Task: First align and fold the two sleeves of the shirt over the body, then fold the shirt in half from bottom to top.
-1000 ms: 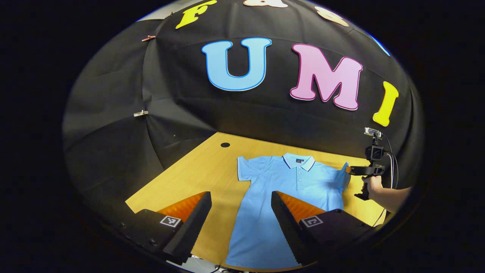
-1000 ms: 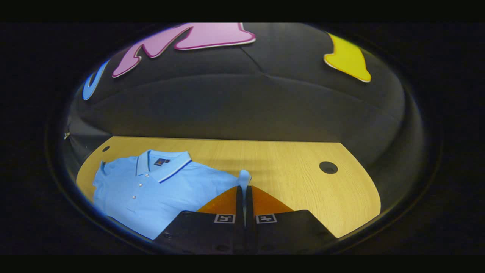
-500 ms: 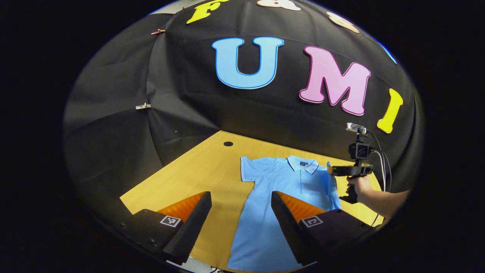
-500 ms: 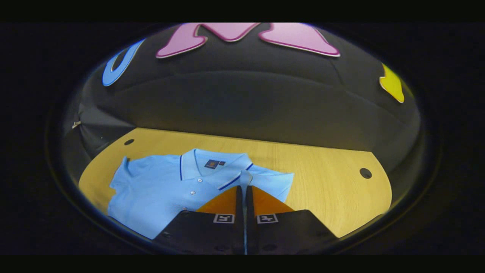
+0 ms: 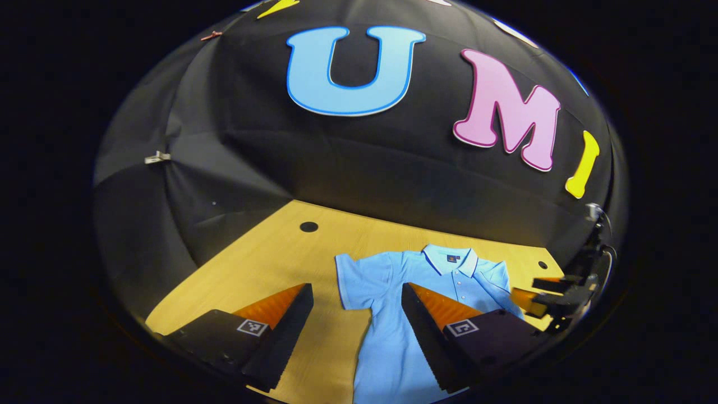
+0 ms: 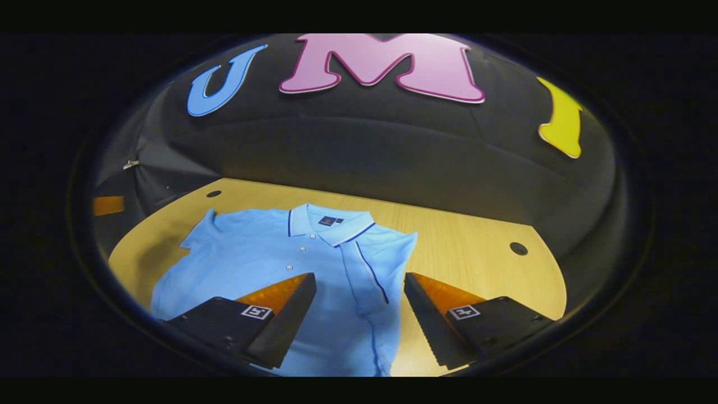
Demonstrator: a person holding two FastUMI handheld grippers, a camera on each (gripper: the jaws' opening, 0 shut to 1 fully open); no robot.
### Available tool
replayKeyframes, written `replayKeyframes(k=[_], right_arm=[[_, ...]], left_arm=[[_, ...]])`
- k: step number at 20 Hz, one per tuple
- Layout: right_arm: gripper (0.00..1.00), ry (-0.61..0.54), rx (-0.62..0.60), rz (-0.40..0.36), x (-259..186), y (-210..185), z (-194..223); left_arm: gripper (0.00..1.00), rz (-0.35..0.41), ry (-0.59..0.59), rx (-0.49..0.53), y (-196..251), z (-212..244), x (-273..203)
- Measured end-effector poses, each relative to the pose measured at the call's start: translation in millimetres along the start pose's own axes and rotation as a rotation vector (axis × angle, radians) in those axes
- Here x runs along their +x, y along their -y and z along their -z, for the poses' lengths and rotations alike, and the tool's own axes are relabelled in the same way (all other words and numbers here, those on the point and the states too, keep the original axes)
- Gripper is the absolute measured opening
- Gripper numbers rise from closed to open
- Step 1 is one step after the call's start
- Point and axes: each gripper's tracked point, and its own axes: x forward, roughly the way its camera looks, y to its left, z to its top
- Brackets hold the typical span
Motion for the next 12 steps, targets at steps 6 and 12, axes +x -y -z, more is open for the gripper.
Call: replayKeyframes(k=[6, 12], right_arm=[[0.97, 0.072, 0.057, 0.036, -64.3, 23.4, 16.9], [0.97, 0.138, 0.16, 0.052, -94.3, 39.7, 28.3]], left_arm=[[0.99, 0.019, -0.085, 0.006, -7.1, 17.7, 117.8], [0.99, -0.018, -0.143, 0.053, -13.5, 33.7, 200.9]])
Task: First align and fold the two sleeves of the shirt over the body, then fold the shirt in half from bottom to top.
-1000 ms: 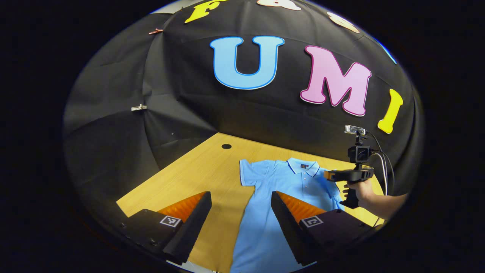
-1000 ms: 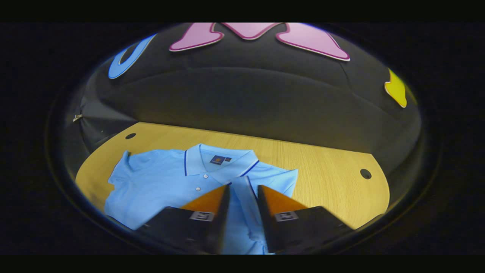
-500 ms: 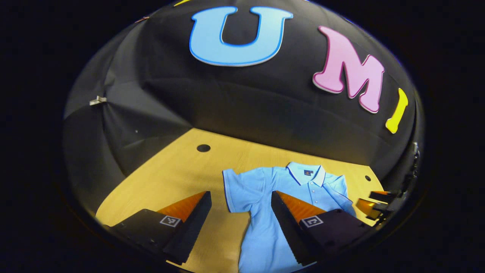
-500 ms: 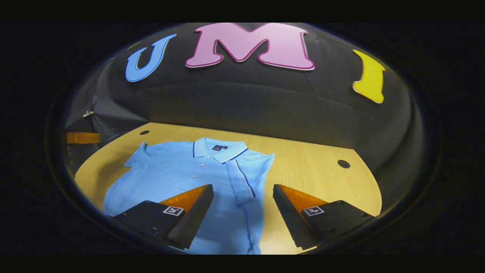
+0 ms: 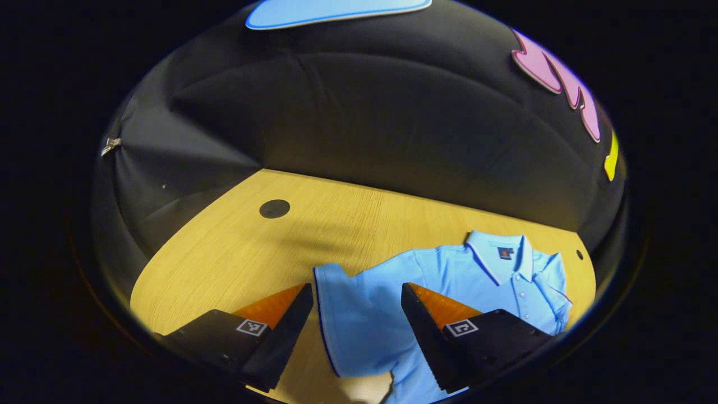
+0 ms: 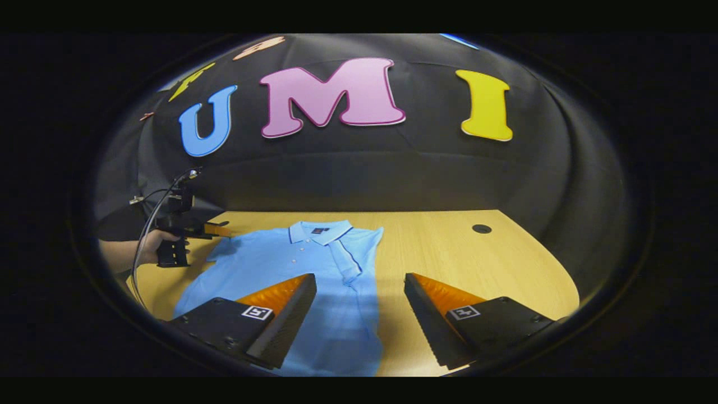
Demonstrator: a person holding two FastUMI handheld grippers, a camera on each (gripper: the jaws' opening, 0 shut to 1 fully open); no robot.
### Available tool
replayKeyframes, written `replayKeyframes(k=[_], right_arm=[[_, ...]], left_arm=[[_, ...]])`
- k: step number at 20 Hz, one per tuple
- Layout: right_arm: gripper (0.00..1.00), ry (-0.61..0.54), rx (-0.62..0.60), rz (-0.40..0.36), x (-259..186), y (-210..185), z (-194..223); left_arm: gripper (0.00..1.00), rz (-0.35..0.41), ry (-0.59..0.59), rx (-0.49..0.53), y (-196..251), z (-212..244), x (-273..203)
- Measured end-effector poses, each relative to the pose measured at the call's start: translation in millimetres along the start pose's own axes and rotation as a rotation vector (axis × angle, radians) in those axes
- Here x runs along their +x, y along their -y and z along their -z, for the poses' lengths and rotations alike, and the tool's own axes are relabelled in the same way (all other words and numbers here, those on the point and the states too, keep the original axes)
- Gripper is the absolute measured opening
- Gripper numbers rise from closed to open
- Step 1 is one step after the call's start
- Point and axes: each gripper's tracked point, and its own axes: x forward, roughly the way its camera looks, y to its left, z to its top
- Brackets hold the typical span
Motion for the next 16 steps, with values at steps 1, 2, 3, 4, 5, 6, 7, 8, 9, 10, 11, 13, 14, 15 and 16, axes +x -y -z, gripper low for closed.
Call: replayKeyframes(k=[1, 2, 3, 4, 5, 6, 7, 8, 9, 10, 11, 13, 14, 15, 16], right_arm=[[0.98, -0.009, -0.011, 0.014, -3.5, 7.2, 3.2], [0.97, -0.013, -0.016, 0.021, -4.0, 10.1, 5.2], [0.98, -0.015, -0.016, 0.025, -4.7, 14.2, 5.9], [0.98, -0.02, -0.017, 0.027, -5.5, 16.6, 7.8], [0.97, -0.024, -0.018, 0.031, -5.3, 19.7, 8.7], [0.97, -0.025, -0.019, 0.035, -5.5, 21.8, 9.5], [0.97, -0.028, -0.017, 0.037, -4.7, 23.2, 11.1], [0.97, -0.033, -0.01, 0.036, -3.2, 22.8, 12.9], [0.97, -0.041, -0.002, 0.033, -1.4, 22.2, 14.8], [0.97, -0.044, 0.004, 0.03, -0.7, 20.8, 16.5], [0.97, -0.045, 0.007, 0.027, -0.8, 20.6, 17.1], [0.97, -0.051, 0.006, 0.021, 1.0, 19.9, 20.2], [0.98, -0.056, 0.006, 0.019, 0.6, 20.4, 22.0], [0.98, -0.06, 0.008, 0.018, 1.5, 20.8, 24.6], [0.97, -0.066, 0.011, 0.017, 1.3, 22.4, 27.2]], left_arm=[[0.99, -0.017, -0.012, -0.006, -1.8, 2.9, 7.7], [0.99, -0.027, -0.029, -0.019, -3.7, 5.3, 15.1], [0.99, -0.04, -0.042, -0.026, -5.7, 8.3, 20.4], [0.99, -0.061, -0.047, -0.019, -10.2, 9.0, 24.7], [1.0, -0.073, -0.044, 0.003, -11.1, 9.6, 27.6], [0.97, -0.091, -0.055, 0.034, -11.3, 11.2, 28.6], [0.95, -0.091, -0.063, 0.067, -9.9, 13.6, 27.2], [0.96, -0.068, -0.062, 0.075, -3.2, 11.2, 30.3], [0.91, -0.059, -0.063, 0.08, 0.6, 11.2, 29.5], [0.77, -0.049, -0.062, 0.087, 3.2, 11.1, 32.4], [0.67, -0.044, -0.057, 0.093, 5.0, 10.5, 32.2], [0.41, -0.034, -0.051, 0.091, 9.3, 10.2, 34.2], [0.28, -0.032, -0.045, 0.09, 11.3, 7.9, 33.4], [0.14, -0.035, -0.038, 0.095, 10.8, 7.9, 33.0], [0.11, -0.04, -0.033, 0.099, 10.9, 7.7, 33.8]])
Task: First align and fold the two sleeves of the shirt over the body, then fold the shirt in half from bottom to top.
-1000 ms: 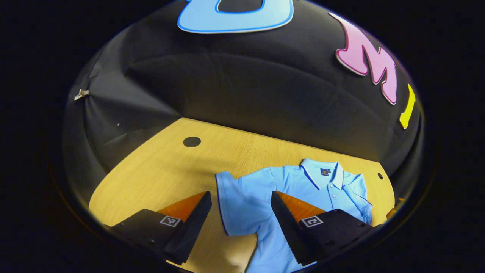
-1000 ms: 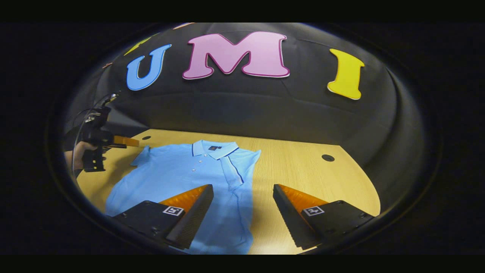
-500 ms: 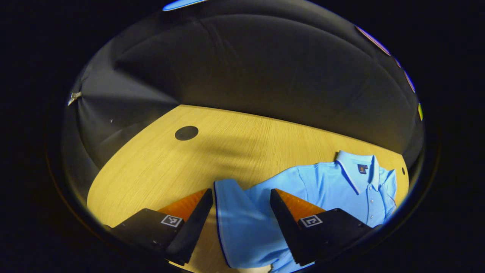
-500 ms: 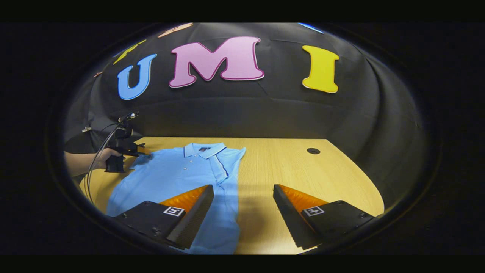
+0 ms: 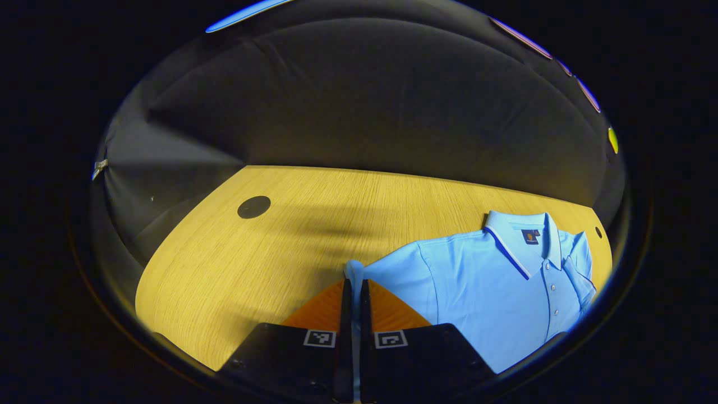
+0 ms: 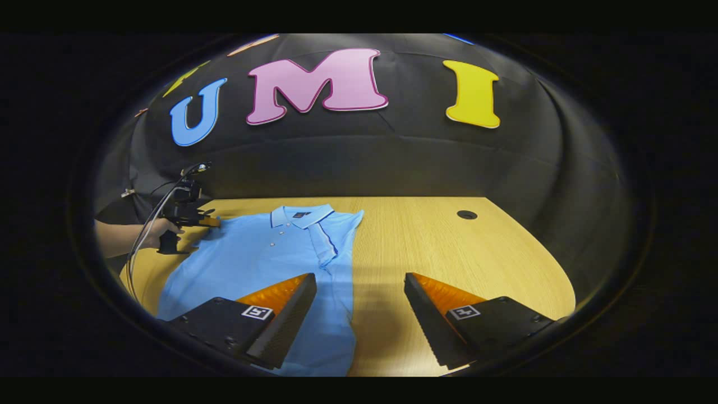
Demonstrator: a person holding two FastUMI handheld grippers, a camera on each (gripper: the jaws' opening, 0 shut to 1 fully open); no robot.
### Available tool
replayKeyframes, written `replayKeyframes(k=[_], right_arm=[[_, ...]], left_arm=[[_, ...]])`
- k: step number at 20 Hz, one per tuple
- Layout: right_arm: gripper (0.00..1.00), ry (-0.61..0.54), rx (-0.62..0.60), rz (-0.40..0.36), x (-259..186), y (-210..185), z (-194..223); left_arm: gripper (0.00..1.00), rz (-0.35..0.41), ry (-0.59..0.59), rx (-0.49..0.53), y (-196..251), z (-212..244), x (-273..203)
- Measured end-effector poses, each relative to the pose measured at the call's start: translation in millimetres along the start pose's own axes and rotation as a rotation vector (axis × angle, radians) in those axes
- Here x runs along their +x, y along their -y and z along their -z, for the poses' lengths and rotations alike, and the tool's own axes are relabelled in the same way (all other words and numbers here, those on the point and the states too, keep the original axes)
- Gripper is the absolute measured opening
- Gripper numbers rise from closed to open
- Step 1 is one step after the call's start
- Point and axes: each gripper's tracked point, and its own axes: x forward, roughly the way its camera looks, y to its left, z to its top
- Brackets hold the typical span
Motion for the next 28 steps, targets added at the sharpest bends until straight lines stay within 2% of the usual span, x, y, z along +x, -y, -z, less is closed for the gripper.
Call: replayKeyframes(k=[4, 6, 7, 8, 12, 17, 18, 20, 21, 23, 24, 25, 27, 28], right_arm=[[0.98, -0.013, 0.007, 0.014, -1.8, 9.9, 6.9], [0.97, -0.015, 0.009, 0.022, -4.2, 14.7, 9.5], [0.97, -0.016, 0.012, 0.025, -5.6, 17.3, 11.1], [0.97, -0.016, 0.016, 0.028, -7.2, 19.2, 12.1], [0.97, -0.015, 0.026, 0.04, -15.3, 23.9, 15.9], [0.97, -0.013, 0.033, 0.068, -38.9, 32.3, 26.8], [0.98, -0.016, 0.039, 0.072, -45.8, 33.6, 30.6], [0.98, -0.019, 0.043, 0.082, -58.6, 33.7, 36.0], [0.98, -0.019, 0.045, 0.085, -65.2, 32.4, 37.8], [0.98, -0.018, 0.046, 0.091, -80.5, 27.2, 40.3], [0.98, -0.024, 0.045, 0.092, -87.3, 23.1, 43.1], [0.98, -0.03, 0.044, 0.09, -96.6, 18.6, 46.9], [0.98, -0.045, 0.038, 0.081, -114.8, 7.4, 54.6], [0.95, -0.053, 0.032, 0.077, -123.3, 1.5, 58.8]], left_arm=[[0.06, -0.034, 0.018, 0.072, 12.3, -9.5, -9.0], [0.06, -0.016, 0.06, 0.096, 31.8, -25.1, -20.1], [0.11, -0.006, 0.084, 0.103, 43.2, -34.1, -26.8], [0.06, 0.004, 0.103, 0.117, 54.6, -42.2, -32.8], [0.06, 0.08, 0.114, 0.207, 121.6, -43.0, -53.4], [0.08, 0.207, 0.1, 0.215, 198.4, -25.0, -79.3], [0.2, 0.227, 0.115, 0.201, 205.1, -26.4, -89.6], [0.83, 0.272, 0.158, 0.161, 204.8, -34.9, -117.7], [0.87, 0.29, 0.182, 0.138, 198.9, -38.6, -138.1], [0.87, 0.299, 0.236, 0.11, 174.9, -40.6, -179.8], [0.95, 0.297, 0.258, 0.12, 158.7, -36.7, -205.4], [0.98, 0.289, 0.277, 0.139, 142.2, -30.1, -228.3], [0.98, 0.264, 0.28, 0.18, 110.7, -4.4, -273.9], [0.98, 0.253, 0.27, 0.188, 96.4, 12.3, -295.4]])
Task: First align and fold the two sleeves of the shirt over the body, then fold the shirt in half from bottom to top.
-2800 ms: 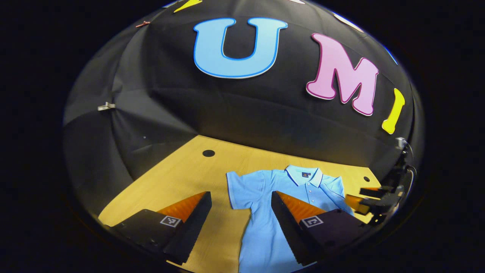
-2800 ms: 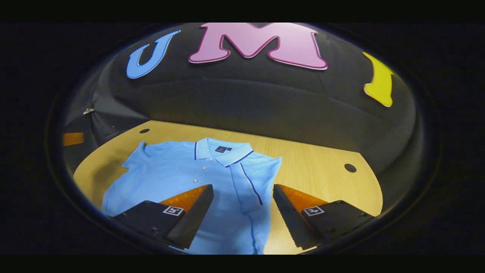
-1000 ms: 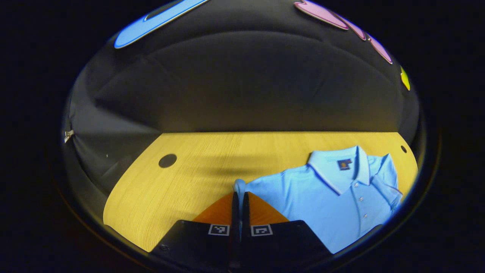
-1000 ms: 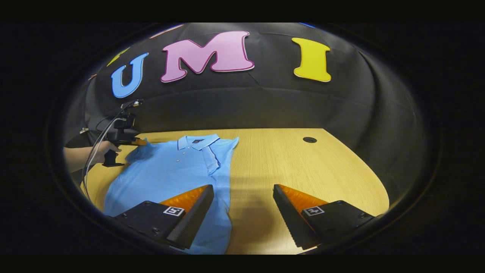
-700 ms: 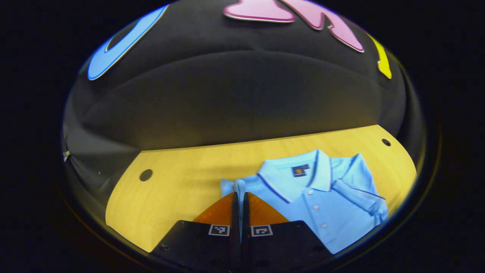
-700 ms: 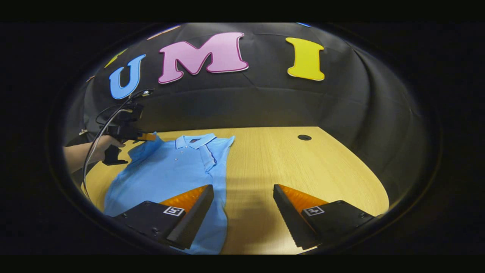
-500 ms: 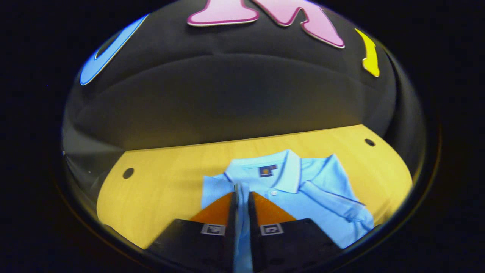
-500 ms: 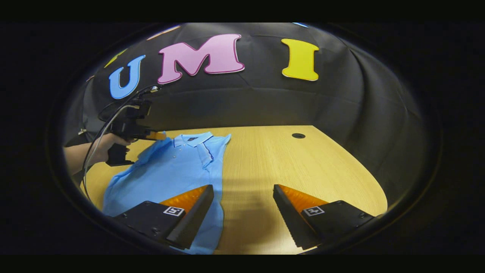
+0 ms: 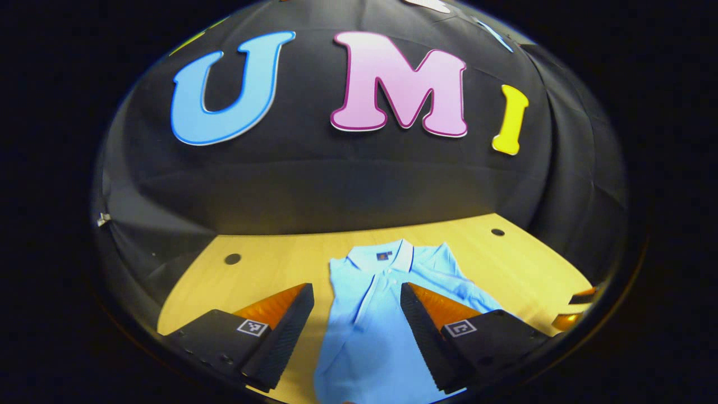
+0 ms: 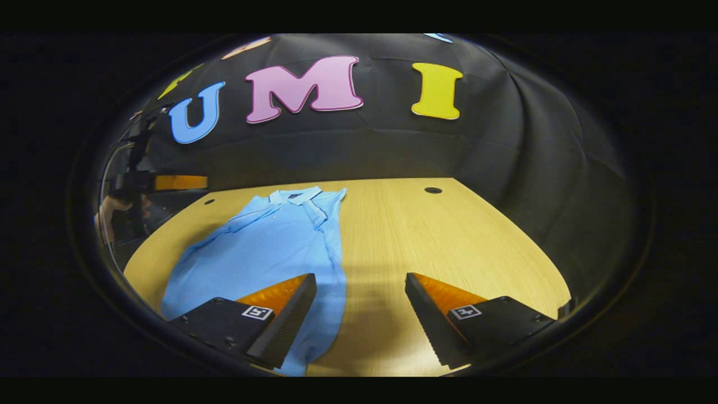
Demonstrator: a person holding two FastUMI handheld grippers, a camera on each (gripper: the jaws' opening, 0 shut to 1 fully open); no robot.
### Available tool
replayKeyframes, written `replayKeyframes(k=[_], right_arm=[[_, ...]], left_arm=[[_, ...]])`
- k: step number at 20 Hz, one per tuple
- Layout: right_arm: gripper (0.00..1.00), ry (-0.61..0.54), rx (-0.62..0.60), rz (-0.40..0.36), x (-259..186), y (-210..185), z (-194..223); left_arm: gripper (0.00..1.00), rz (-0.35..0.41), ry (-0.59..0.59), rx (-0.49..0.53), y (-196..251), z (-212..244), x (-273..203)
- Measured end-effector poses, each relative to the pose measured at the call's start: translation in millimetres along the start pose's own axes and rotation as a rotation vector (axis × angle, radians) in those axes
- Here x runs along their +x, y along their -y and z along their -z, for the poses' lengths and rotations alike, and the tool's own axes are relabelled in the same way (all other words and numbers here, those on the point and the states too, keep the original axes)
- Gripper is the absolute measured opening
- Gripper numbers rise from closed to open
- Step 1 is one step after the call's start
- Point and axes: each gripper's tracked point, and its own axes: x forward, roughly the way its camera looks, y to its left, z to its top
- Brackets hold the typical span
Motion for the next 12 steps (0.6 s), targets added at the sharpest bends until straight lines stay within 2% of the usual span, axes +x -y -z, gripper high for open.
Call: replayKeyframes(k=[2, 3, 5, 6, 7, 10, 12], right_arm=[[0.95, -0.017, -0.013, -0.011, -17.2, -9.6, 10.5], [0.99, -0.026, -0.015, -0.017, -25.5, -14.8, 15.6], [0.98, -0.047, -0.009, -0.034, -40.3, -26.1, 26.4], [0.95, -0.057, -0.009, -0.039, -47.0, -30.0, 32.3], [0.98, -0.071, -0.013, -0.04, -52.2, -32.8, 39.9], [0.95, -0.132, -0.016, -0.044, -66.5, -39.5, 66.8], [0.98, -0.181, 0.004, -0.044, -71.8, -45.1, 85.9]], left_arm=[[0.98, -0.016, -0.043, -0.025, -4.4, 27.7, -48.1], [0.98, -0.025, -0.073, -0.054, -5.4, 45.9, -69.8], [0.98, -0.046, -0.138, -0.107, -8.2, 88.4, -109.7], [0.98, -0.058, -0.17, -0.13, -9.2, 108.7, -126.8], [0.98, -0.071, -0.198, -0.148, -8.9, 128.0, -140.8], [1.0, -0.084, -0.286, -0.185, -2.1, 179.4, -168.2], [0.97, -0.088, -0.352, -0.212, 6.0, 207.7, -177.9]])
